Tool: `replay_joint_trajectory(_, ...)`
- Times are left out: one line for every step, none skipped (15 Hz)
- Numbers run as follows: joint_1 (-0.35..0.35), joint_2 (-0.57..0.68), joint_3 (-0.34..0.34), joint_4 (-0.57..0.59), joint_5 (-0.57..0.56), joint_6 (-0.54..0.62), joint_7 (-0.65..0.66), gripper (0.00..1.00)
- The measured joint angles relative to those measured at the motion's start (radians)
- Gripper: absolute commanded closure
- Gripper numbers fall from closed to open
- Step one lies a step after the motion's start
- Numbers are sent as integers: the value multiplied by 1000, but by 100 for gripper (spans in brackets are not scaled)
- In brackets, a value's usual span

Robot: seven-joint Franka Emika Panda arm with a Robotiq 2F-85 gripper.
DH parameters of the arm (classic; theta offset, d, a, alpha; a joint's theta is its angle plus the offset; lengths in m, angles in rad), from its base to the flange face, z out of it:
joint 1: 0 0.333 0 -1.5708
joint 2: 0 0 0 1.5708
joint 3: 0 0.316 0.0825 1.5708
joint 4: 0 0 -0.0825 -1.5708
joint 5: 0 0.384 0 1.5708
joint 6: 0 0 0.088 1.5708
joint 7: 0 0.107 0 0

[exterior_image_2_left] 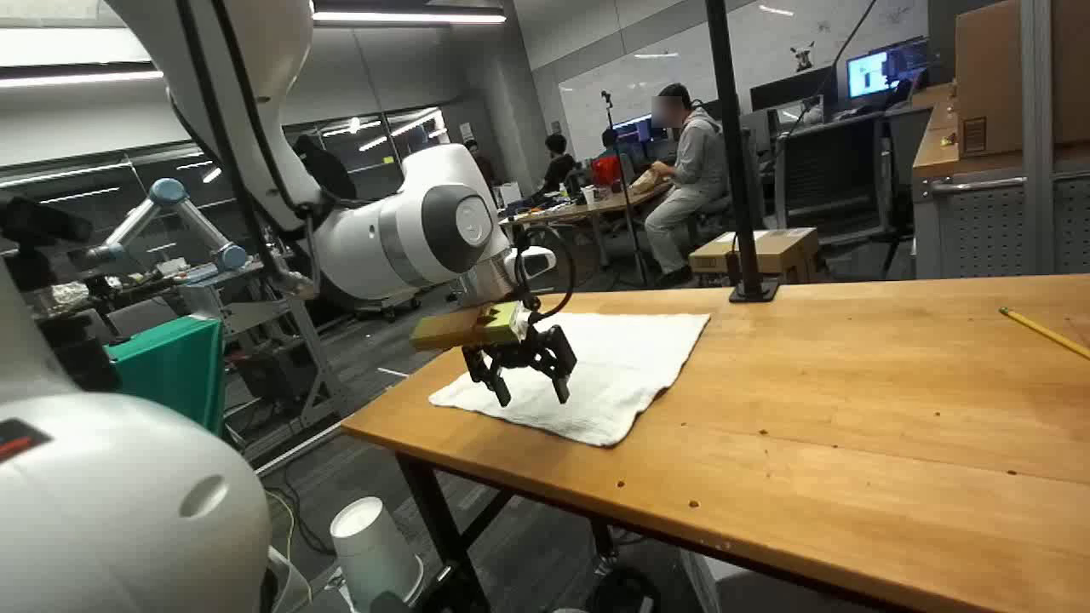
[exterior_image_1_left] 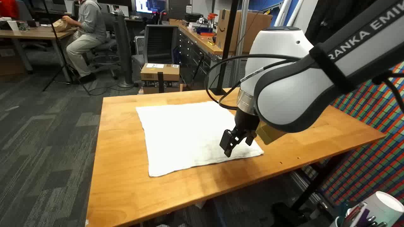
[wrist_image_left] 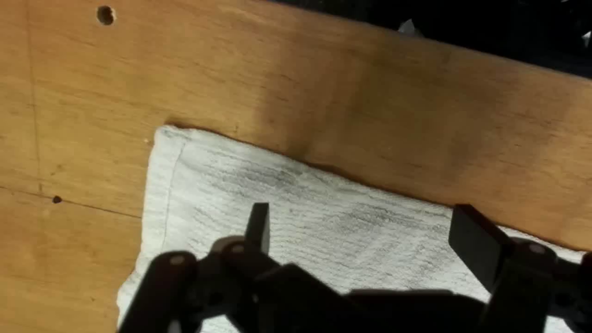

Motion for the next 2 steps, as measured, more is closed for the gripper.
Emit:
replay_joint_trajectory(0,0,0,1,0,0,0,0)
replay_joint_trajectory(0,-1,0,2,0,0,0,0)
